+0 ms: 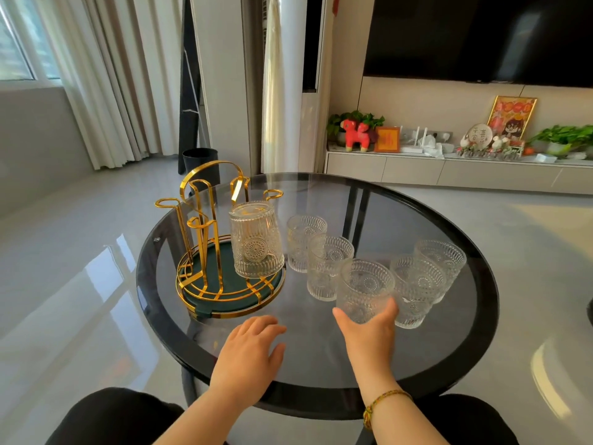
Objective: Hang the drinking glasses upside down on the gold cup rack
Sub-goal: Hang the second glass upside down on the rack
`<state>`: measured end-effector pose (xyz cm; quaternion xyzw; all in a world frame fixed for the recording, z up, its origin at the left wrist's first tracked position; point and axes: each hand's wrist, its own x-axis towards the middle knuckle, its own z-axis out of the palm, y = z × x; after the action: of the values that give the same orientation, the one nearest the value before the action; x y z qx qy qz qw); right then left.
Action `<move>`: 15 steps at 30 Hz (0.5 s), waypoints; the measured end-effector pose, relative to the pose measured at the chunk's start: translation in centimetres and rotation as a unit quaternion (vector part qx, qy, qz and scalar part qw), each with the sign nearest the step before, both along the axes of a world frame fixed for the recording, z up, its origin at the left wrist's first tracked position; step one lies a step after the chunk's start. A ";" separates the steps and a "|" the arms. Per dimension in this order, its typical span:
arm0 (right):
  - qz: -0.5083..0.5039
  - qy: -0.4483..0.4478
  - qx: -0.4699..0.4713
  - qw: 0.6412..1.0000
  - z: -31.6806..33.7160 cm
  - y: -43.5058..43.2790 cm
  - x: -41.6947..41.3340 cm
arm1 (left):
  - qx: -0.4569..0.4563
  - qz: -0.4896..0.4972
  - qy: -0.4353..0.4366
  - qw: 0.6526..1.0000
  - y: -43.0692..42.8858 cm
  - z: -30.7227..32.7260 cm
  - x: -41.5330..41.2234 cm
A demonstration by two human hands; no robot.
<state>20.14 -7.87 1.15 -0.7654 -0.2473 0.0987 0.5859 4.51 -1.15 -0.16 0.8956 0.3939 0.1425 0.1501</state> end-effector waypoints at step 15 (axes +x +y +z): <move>0.157 -0.063 0.025 0.985 4.4 -4.4 0.3 | -0.057 0.013 -0.088 0.994 -0.8 1.3 -0.6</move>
<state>20.46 -12.22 5.58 -0.7070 -0.4032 0.1344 0.5652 3.90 -1.93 1.11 0.8642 0.3985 0.1999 0.2331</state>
